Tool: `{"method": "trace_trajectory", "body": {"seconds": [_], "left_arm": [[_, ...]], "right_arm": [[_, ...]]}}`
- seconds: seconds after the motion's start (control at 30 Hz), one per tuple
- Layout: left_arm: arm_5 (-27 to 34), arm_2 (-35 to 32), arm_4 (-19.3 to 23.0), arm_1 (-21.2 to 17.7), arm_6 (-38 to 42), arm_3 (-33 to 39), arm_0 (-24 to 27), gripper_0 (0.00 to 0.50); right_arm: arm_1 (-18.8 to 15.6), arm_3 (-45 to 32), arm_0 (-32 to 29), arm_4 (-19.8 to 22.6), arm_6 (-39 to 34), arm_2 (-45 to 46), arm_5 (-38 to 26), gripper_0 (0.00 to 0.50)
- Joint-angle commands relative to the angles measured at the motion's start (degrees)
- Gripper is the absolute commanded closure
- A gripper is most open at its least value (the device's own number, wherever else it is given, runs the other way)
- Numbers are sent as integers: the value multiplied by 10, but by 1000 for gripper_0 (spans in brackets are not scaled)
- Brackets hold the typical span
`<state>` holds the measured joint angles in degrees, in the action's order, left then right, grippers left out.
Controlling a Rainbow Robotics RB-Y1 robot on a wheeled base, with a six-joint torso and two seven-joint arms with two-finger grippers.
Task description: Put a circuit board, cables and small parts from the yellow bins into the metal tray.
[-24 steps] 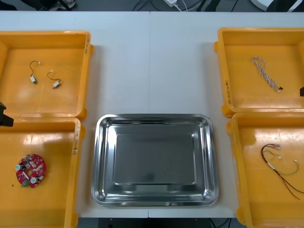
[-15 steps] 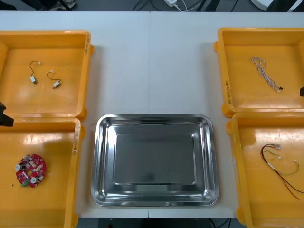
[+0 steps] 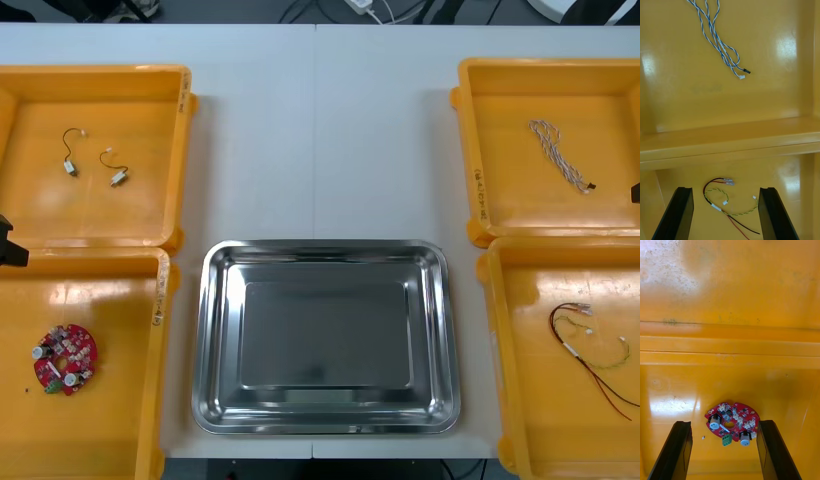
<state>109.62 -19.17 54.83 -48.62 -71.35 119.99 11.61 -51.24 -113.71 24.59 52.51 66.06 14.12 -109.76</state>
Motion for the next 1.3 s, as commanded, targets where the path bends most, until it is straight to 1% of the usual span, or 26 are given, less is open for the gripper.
{"method": "trace_trajectory", "body": {"seconds": [0.03,1.3], "left_arm": [[4,-18,-1,2,-35,3,-10,0],[4,-18,-1,2,-35,3,-10,0]], "right_arm": [[-26,-13,0,4,-16,20,-2,0],[-26,-13,0,4,-16,20,-2,0]]}}
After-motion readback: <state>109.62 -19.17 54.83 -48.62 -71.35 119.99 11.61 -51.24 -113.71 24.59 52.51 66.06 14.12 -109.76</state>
